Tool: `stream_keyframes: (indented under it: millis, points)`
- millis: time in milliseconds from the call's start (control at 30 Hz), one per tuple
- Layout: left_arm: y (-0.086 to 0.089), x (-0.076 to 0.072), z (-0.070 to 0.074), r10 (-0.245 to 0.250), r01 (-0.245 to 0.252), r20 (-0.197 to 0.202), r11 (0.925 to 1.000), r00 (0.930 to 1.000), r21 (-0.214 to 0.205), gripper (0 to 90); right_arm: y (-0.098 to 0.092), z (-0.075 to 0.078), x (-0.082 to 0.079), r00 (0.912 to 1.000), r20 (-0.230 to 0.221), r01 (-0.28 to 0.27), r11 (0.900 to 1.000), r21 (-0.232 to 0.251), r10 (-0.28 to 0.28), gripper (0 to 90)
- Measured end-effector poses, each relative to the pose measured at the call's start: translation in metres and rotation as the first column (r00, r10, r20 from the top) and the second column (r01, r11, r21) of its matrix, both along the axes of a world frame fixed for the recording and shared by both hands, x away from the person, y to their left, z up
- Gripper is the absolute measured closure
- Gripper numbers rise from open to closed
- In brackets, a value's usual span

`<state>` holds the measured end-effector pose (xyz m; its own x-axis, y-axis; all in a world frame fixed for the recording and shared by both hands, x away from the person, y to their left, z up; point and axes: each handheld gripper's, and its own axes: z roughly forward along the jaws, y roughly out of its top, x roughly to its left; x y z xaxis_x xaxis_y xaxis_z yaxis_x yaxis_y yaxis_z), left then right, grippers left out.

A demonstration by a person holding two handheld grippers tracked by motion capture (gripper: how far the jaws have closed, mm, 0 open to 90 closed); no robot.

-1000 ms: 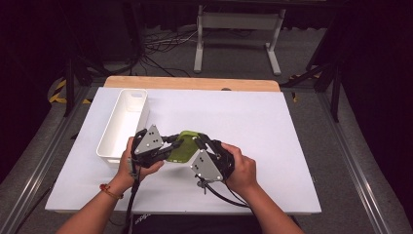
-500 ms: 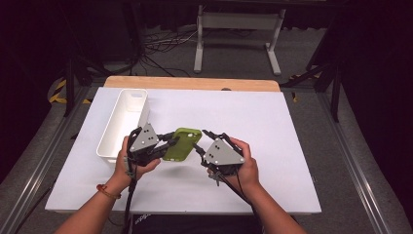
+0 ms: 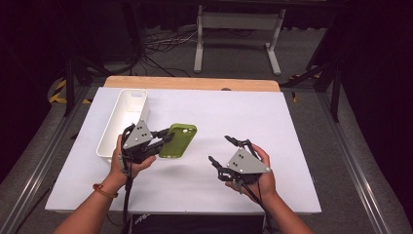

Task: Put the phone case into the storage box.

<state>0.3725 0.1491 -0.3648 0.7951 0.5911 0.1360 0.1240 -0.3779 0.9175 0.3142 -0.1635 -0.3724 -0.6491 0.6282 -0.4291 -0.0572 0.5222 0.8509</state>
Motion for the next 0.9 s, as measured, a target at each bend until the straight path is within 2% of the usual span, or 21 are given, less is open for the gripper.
stream_keyframes:
  millis: [200, 367, 567, 700, 767, 900]
  points:
    - [0.008, 0.001, 0.003, 0.008, -0.008, 0.007, 0.9997, 0.9999, -0.025, 78.9, -0.021, -0.012, -0.005, 0.9995, -0.015, 0.028, 0.9994, 0.019, -0.028, 20.9]
    - [0.013, 0.003, 0.005, 0.015, -0.015, 0.009, 0.9992, 0.9998, -0.038, 78.9, -0.032, -0.017, -0.011, 0.9991, -0.009, 0.041, 0.9986, 0.032, -0.041, 19.0]
    - [0.020, 0.004, 0.008, 0.021, -0.020, 0.018, 0.9985, 0.9996, -0.051, 79.0, -0.040, -0.023, -0.015, 0.9990, -0.018, 0.042, 0.9983, 0.041, -0.041, 18.5]
    - [0.024, 0.004, 0.011, 0.028, -0.027, 0.018, 0.9979, 0.9994, -0.059, 79.0, -0.047, -0.028, -0.019, 0.9983, 0.003, 0.059, 0.9971, 0.048, -0.059, 18.3]
    - [0.026, 0.004, 0.012, 0.032, -0.030, 0.026, 0.9972, 0.9992, -0.069, 78.9, -0.051, -0.029, -0.020, 0.9980, -0.004, 0.063, 0.9955, 0.071, -0.062, 18.2]
    - [0.031, 0.004, 0.014, 0.035, -0.033, 0.028, 0.9969, 0.9990, -0.071, 78.9, -0.053, -0.034, -0.021, 0.9976, -0.007, 0.070, 0.9956, 0.062, -0.070, 18.3]
